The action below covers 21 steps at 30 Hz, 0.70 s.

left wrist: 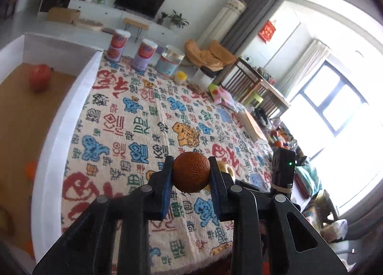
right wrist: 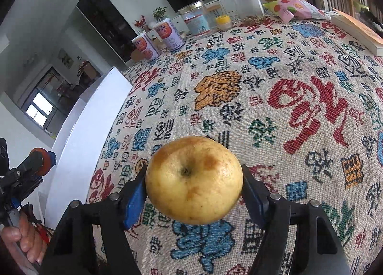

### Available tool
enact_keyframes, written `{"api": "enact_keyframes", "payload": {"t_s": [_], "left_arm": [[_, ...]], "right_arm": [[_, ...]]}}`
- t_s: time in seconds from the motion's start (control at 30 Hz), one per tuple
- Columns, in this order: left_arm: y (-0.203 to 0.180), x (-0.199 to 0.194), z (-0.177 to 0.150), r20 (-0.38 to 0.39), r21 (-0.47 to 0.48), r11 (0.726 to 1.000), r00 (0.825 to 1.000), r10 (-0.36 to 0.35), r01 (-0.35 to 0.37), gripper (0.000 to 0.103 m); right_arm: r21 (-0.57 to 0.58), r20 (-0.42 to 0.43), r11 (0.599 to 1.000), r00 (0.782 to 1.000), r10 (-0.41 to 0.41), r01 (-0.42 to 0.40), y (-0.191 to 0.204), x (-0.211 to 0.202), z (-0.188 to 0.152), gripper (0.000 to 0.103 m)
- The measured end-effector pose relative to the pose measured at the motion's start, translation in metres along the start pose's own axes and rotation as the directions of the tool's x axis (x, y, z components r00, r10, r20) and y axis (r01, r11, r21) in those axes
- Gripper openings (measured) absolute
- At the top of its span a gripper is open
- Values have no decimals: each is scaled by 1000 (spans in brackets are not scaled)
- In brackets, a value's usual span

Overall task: Organize fruits
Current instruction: 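Carry the orange to the box with the left tool while the right tool carries the yellow apple, then release the orange into the box while the right tool drops the yellow apple there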

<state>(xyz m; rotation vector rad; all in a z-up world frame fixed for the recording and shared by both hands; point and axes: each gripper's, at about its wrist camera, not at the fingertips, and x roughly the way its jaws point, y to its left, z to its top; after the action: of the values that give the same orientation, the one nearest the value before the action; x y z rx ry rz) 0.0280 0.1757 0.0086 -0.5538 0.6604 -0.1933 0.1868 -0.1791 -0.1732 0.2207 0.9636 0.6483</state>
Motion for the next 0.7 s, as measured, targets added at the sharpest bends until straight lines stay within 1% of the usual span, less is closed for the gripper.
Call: {"api": "enact_keyframes", "payload": {"t_s": [0.03, 0.1, 0.13, 0.17, 0.2, 0.27, 0.33, 0.37, 0.4, 0.47, 0.5, 0.53, 0.57, 0.6, 0.67, 0.7], "left_arm": [[12, -22, 10, 33, -20, 999, 999, 42, -42, 28], [41, -49, 27, 66, -65, 988, 988, 142, -138, 28], [61, -57, 34, 69, -92, 976, 976, 205, -198, 28], [81, -59, 38, 55, -124, 957, 961, 270, -261, 28], [103, -58, 40, 28, -164, 936, 947, 319, -311, 28], [145, -45, 39, -58, -231, 893, 922, 383, -386, 28], [180, -27, 31, -142, -281, 855, 900, 412, -435, 29], [192, -19, 28, -181, -293, 836, 885, 429, -464, 29], [203, -12, 24, -214, -308, 820, 875, 434, -482, 29], [216, -5, 19, -261, -349, 803, 873, 411, -482, 30], [218, -6, 19, -261, -355, 804, 876, 405, -477, 36], [216, -8, 19, -247, -350, 807, 877, 412, -477, 41], [213, -10, 20, -234, -334, 806, 871, 432, -489, 58], [209, -13, 20, -217, -317, 805, 865, 453, -501, 70], [200, -19, 18, -180, -290, 814, 865, 469, -502, 72], [193, -23, 18, -153, -273, 820, 864, 479, -503, 73]], "right_arm": [[-50, -12, 997, 999, 50, -51, 30, 2, 5, 71], [-158, -42, 977, 989, 142, -147, 93, 8, 16, 71], [-208, -61, 960, 982, 180, -188, 125, 12, 22, 71], [-255, -82, 940, 974, 212, -226, 156, 18, 28, 71], [-299, -106, 919, 966, 237, -258, 186, 25, 34, 71], [-379, -151, 879, 956, 251, -291, 242, 46, 42, 71], [-438, -195, 852, 955, 223, -288, 287, 75, 47, 71], [-456, -218, 844, 955, 201, -282, 303, 91, 49, 71], [-476, -243, 837, 955, 172, -271, 317, 109, 51, 71], [-511, -268, 828, 958, 104, -233, 335, 140, 51, 71], [-527, -277, 823, 958, 70, -212, 341, 154, 49, 71], [-539, -282, 820, 959, 38, -192, 344, 167, 48, 71], [-545, -290, 819, 957, 14, -177, 345, 178, 46, 71], [-547, -297, 821, 955, -7, -165, 344, 188, 44, 71], [-540, -299, 830, 954, -30, -143, 340, 199, 43, 72], [-531, -281, 836, 960, -18, -140, 337, 199, 44, 72]]}}
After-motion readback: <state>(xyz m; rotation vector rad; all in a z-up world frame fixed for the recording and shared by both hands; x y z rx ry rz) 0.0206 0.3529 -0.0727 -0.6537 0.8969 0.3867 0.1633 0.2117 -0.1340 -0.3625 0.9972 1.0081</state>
